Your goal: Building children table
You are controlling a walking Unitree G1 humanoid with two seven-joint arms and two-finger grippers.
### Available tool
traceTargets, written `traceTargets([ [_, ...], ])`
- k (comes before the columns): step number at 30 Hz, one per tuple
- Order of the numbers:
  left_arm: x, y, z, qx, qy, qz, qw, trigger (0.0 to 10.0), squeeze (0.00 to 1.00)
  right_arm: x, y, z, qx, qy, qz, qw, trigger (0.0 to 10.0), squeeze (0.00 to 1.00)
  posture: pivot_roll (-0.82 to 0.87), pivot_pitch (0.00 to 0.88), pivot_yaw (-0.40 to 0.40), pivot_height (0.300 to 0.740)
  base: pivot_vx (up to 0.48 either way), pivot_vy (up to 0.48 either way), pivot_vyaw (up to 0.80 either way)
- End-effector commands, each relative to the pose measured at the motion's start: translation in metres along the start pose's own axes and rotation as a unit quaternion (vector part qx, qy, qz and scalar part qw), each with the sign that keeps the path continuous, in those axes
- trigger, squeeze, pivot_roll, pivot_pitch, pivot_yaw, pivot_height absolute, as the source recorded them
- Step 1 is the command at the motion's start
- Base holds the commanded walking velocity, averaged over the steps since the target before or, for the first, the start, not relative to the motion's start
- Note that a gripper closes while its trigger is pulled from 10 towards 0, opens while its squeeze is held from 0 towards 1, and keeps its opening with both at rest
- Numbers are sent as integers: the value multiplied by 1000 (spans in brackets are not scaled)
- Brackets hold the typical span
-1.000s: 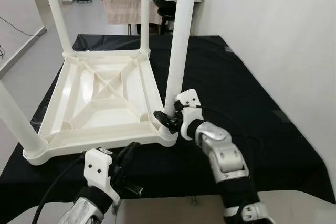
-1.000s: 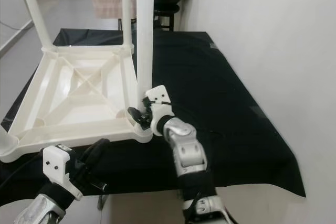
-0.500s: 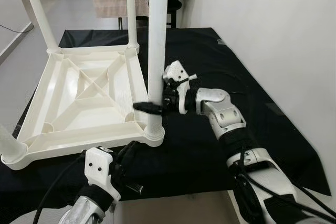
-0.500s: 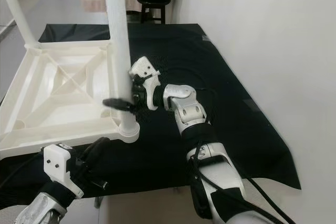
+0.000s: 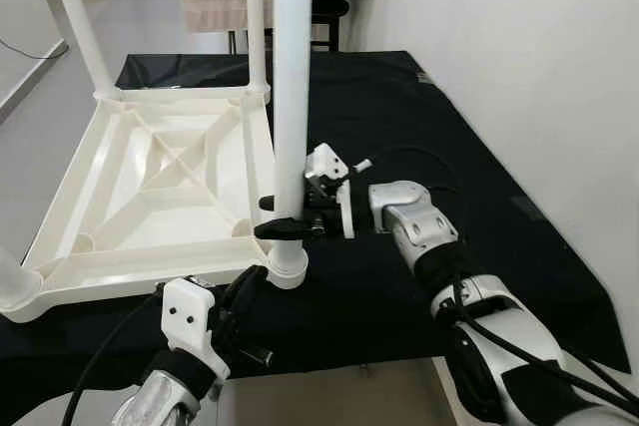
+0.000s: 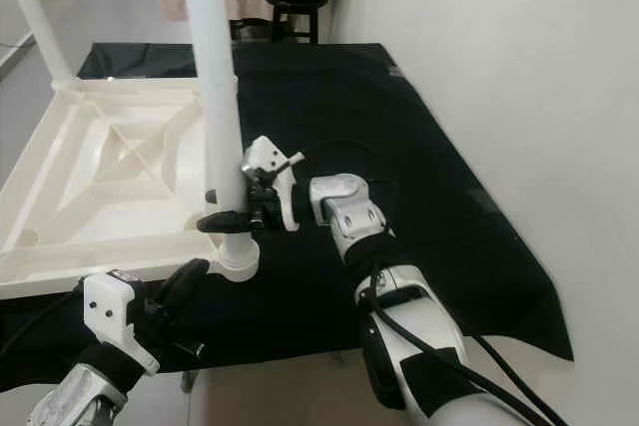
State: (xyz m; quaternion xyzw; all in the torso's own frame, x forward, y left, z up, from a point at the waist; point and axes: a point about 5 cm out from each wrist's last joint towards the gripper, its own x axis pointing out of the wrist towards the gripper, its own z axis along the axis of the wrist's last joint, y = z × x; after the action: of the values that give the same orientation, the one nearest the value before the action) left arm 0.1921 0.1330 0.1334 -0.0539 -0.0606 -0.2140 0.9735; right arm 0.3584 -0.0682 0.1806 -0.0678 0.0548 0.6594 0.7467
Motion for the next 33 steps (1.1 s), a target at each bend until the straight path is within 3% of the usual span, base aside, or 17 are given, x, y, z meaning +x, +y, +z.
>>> traceTargets([
  [1,-2,0,-4,-2,11,1,1000,10000,0,-5,1,-9,19,-2,-1,1000,0,0,119,40,-80,740,0,0,0],
  [2,-2,0,-4,-2,10,1,1000,10000,0,-14,-1,-12,14,-1,-24,1000,0,0,118,42,-80,740,0,0,0],
  [3,-4,0,-2,-2,10,1,1000,10000,0,-33,-1,-27,30,26,-160,986,0,0,109,59,-92,740,0,0,0],
  [6,-4,1,-2,-2,10,1,1000,10000,0,-38,0,-33,40,37,-207,977,0,0,109,59,-92,740,0,0,0],
  [7,-5,1,-2,-2,9,1,1000,10000,0,-39,0,-38,58,38,-274,959,0,0,108,62,-96,740,0,0,0],
  [8,-5,1,-2,-2,9,1,1000,10000,0,-39,0,-38,58,38,-274,959,0,0,108,62,-96,740,0,0,0],
  [9,-6,2,-1,-2,9,2,1000,10000,0,-40,5,-48,94,37,-420,902,0,0,103,76,-95,740,0,0,0],
  [12,-6,2,-1,-2,9,2,1000,10000,0,-40,5,-48,94,37,-420,902,0,0,103,76,-95,740,0,0,0],
  [14,-6,3,0,-2,10,1,1000,10000,0,-17,40,-59,110,39,-473,873,0,0,103,72,-69,740,0,0,0],
  [21,-5,3,-1,-4,10,0,1000,10000,0,-8,44,-57,95,37,-448,888,0,0,111,68,-87,740,0,0,0],
  [22,-5,3,-1,-4,9,2,1000,10000,0,-6,39,-54,93,39,-439,893,10000,0,119,63,-92,740,0,0,0],
  [25,-5,3,-1,-4,9,2,1000,10000,0,-6,39,-54,93,39,-439,893,10000,0,119,63,-92,740,0,0,0],
  [26,-4,3,-2,-3,9,3,1000,10000,0,-5,32,-46,87,26,-419,903,10000,569,115,55,-91,740,0,0,0],
  [27,-3,2,-3,-4,9,2,1000,10000,0,-3,24,-35,79,1,-377,923,10000,1000,116,50,-94,740,0,0,0],
  [28,-3,2,-3,-4,9,2,1000,10000,0,-3,24,-35,79,1,-377,923,10000,1000,116,50,-94,740,0,0,0],
  [31,-2,2,-4,-4,9,1,1000,10000,0,-2,19,-20,64,-33,-315,946,10000,1000,118,46,-97,740,0,0,0],
  [33,-1,2,-4,-4,9,1,1000,10000,0,-7,15,-2,1,-51,-234,971,10000,1000,130,39,-108,740,0,0,0],
])
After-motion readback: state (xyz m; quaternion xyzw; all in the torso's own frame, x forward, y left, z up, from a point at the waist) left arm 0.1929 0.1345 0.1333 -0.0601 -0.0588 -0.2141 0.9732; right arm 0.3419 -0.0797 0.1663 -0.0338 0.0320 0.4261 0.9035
